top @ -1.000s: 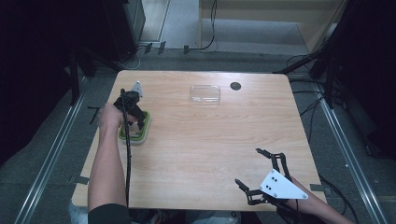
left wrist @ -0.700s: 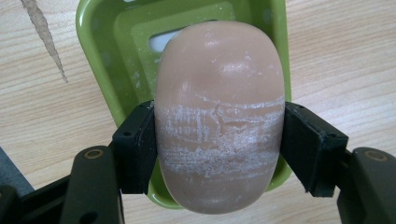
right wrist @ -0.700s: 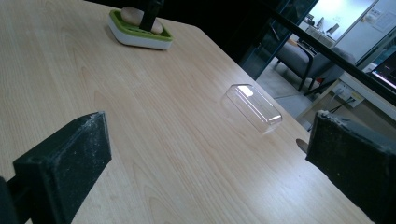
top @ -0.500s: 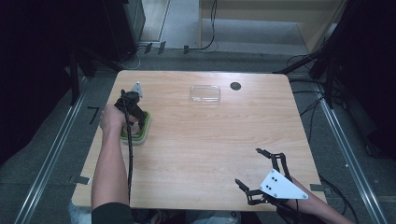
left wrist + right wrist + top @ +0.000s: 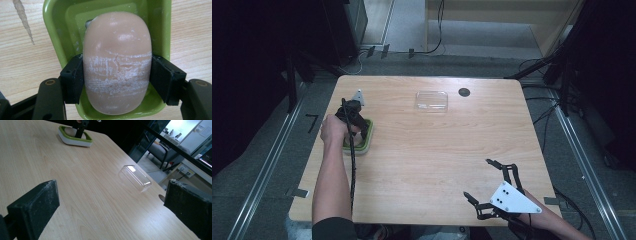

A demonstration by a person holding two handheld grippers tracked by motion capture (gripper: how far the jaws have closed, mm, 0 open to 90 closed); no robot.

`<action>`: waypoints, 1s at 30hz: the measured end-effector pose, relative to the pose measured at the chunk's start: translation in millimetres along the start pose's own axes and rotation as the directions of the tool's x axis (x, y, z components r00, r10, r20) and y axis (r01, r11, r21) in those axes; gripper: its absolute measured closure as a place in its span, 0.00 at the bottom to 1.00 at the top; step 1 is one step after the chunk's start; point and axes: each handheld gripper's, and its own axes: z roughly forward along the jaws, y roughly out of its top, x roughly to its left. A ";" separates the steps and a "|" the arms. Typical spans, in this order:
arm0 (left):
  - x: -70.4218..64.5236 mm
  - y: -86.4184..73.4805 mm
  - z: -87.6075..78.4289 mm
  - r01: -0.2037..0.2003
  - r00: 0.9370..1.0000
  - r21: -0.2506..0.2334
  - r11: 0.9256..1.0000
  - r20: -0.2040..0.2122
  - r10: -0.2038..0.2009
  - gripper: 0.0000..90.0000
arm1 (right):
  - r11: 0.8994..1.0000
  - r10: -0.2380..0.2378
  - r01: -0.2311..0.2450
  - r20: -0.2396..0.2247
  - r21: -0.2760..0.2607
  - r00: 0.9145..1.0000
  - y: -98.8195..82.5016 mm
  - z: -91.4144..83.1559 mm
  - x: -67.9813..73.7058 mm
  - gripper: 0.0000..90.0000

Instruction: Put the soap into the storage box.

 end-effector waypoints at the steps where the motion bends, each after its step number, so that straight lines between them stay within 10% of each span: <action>1: 0.2 0.1 0.5 -0.001 1.000 0.003 1.000 -0.001 0.001 0.37 | 1.000 0.000 0.000 0.000 0.000 1.000 0.0 0.0 0.0 0.00; 30: -9.9 -12.0 -20.0 -0.005 1.000 0.016 1.000 0.011 0.004 0.15 | 1.000 -0.003 0.003 0.000 0.001 1.000 0.4 -0.4 0.3 0.00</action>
